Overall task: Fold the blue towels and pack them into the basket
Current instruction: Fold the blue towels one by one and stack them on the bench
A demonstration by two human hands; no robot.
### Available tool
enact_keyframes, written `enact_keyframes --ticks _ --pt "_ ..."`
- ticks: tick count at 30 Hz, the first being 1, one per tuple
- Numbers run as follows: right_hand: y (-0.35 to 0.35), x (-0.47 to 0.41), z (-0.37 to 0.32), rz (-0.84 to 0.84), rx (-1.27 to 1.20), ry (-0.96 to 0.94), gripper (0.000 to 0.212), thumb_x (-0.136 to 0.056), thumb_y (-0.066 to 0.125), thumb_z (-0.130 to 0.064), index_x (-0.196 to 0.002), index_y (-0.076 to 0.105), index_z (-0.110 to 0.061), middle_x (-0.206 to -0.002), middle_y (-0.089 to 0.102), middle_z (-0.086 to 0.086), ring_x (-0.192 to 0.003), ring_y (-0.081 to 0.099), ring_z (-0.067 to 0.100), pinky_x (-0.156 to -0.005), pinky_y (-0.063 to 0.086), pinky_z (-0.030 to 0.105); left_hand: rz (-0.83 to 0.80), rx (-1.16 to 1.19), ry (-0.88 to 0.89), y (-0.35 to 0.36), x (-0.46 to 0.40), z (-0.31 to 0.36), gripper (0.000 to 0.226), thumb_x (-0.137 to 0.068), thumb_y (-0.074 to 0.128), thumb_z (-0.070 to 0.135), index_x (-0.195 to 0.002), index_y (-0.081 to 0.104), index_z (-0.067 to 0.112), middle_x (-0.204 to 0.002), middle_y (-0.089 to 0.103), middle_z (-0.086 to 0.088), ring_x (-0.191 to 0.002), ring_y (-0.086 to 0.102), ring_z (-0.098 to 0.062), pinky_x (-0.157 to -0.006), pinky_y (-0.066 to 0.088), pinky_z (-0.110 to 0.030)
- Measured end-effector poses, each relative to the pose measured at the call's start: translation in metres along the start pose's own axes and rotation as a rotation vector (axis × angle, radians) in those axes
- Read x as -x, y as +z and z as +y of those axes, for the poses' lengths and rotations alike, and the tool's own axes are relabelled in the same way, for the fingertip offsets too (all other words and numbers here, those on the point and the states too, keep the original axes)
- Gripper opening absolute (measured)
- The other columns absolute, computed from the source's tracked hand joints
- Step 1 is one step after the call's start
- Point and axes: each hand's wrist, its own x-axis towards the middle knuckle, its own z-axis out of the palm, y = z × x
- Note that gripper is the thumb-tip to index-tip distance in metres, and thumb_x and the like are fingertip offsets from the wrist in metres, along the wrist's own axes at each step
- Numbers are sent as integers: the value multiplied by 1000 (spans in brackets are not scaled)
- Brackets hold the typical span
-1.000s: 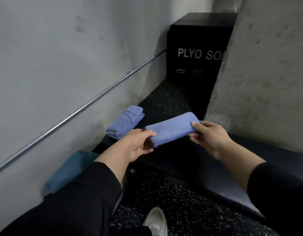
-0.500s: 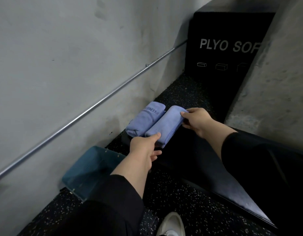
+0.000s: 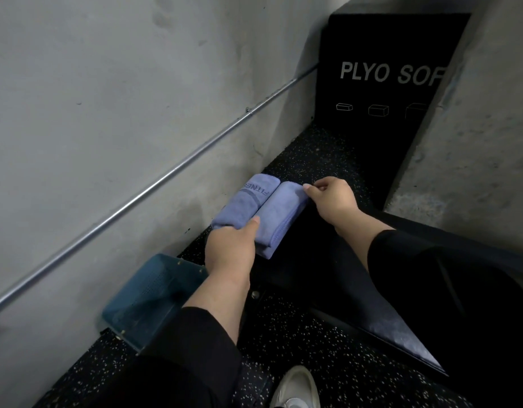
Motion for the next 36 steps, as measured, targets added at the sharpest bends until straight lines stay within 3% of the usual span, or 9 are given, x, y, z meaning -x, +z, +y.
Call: enact_keyframes --ticks 5,11,14,18,24,28,32,34,36 --pt "-43 30 0 123 -55 -59 36 -98 58 -44 -114 67 -14 -92 66 -2 -86 64 16 -79 53 34 9 -141 267 8 38 43 58 -98 57 44 -50 41 14 -50 40 1 -54 41 -20 -55 31 -32" --pt "-140 102 35 135 25 -127 21 -100 55 -44 -101 65 -26 -80 63 -11 -72 59 4 -61 40 23 -246 -225 557 60 110 82 50 -101 53 44 -72 61 4 -68 66 -16 -66 62 -33 -64 50 -48" --pt "-206 145 66 165 161 -182 16 -99 58 -41 -92 64 -28 -79 62 -10 -72 58 7 -67 41 24 -401 -262 655 90 165 97 41 -101 52 45 -75 65 16 -68 69 -4 -65 65 -24 -69 56 -46" --pt "-296 204 108 204 386 -222 18 -98 60 -34 -99 69 -19 -94 62 -4 -84 59 13 -80 45 27 -577 -254 744 128 245 107 35 -100 52 45 -78 66 22 -70 70 4 -68 67 -20 -75 57 -42" --pt "-380 265 170 301 550 -221 17 -93 69 -28 -103 71 -15 -94 64 -1 -88 63 18 -80 47 29 -784 -241 797 176 345 95 36 -99 54 44 -75 65 19 -69 70 5 -67 67 -21 -73 57 -42" --pt "-426 270 184 456 636 -218 25 -88 63 -32 -101 72 -13 -93 64 4 -90 63 28 -77 52 42 -840 -303 848 194 373 78 33 -99 54 45 -77 64 22 -72 69 3 -69 66 -20 -72 57 -43" --pt "-479 286 201 666 702 -20 29 -87 63 -37 -109 72 -20 -109 63 5 -107 58 34 -88 49 53 -845 -411 955 204 380 70 24 -99 54 45 -90 66 26 -81 69 7 -80 63 -14 -77 54 -39" --pt "-507 290 213 673 750 237 37 -88 67 -45 -118 68 -23 -122 60 4 -119 53 33 -94 45 50 -861 -450 966 208 379 68 22 -99 54 45 -93 67 28 -85 69 8 -84 63 -14 -80 54 -40" --pt "-526 293 228 613 781 432 40 -86 67 -55 -107 66 -21 -114 63 4 -109 56 32 -85 47 44 -879 -484 960 212 377 66 22 -99 54 46 -94 66 29 -86 69 8 -85 63 -14 -80 55 -41"
